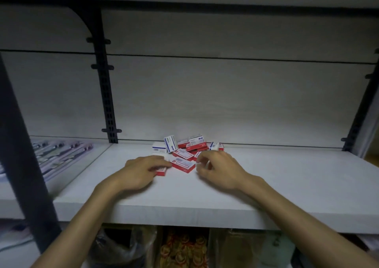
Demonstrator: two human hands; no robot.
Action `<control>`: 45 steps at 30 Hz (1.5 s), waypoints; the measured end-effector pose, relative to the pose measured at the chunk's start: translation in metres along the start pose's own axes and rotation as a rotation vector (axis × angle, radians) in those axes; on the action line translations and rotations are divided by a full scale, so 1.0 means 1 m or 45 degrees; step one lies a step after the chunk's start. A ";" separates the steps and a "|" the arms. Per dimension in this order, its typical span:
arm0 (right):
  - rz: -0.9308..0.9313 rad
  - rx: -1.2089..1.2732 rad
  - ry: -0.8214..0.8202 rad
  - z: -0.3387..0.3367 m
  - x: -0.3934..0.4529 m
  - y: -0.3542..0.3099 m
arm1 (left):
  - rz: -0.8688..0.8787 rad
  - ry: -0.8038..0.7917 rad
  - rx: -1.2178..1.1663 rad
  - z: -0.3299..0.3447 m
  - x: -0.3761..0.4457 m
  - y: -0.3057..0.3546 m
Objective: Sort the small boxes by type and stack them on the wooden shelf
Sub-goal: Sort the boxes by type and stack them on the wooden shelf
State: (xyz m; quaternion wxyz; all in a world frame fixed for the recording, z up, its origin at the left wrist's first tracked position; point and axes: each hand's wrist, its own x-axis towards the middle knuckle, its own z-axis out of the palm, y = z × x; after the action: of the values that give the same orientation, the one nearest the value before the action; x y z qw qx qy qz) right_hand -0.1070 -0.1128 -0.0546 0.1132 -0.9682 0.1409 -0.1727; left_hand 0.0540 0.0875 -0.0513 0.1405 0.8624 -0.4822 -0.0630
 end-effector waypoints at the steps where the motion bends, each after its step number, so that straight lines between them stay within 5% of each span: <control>1: -0.007 0.001 0.000 0.003 0.003 -0.004 | 0.038 0.055 -0.144 -0.001 -0.003 -0.004; 4: -0.024 -0.041 -0.004 0.013 0.009 -0.015 | -0.042 0.305 -0.344 0.002 -0.008 -0.017; 8: -0.017 -0.082 -0.020 0.022 0.019 -0.025 | -0.169 0.191 0.042 0.011 -0.003 -0.016; 12: -0.031 -0.001 -0.054 0.019 0.019 -0.025 | -0.161 0.353 0.142 0.013 0.002 -0.013; 18: 0.037 0.216 -0.076 0.012 0.009 -0.015 | -0.190 0.518 -0.181 0.012 -0.004 -0.025; 32: 0.141 0.398 -0.192 0.006 0.007 -0.014 | -0.013 0.255 -0.321 0.009 -0.026 -0.024; 35: 0.078 0.366 -0.228 0.005 0.009 -0.017 | 0.014 0.264 -0.156 0.016 -0.025 -0.023; 42: 0.020 0.518 -0.102 0.002 0.001 -0.016 | 0.039 0.357 -0.341 0.022 -0.029 -0.028; 45: -0.042 0.481 -0.221 -0.005 0.000 -0.021 | 0.038 0.369 -0.346 0.022 -0.030 -0.028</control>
State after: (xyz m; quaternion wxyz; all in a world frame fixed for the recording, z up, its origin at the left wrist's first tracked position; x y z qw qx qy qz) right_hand -0.1040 -0.0940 -0.0448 0.3017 -0.9432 0.0798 -0.1137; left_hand 0.0555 0.1226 -0.0819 0.3246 0.8284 -0.4565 -0.0006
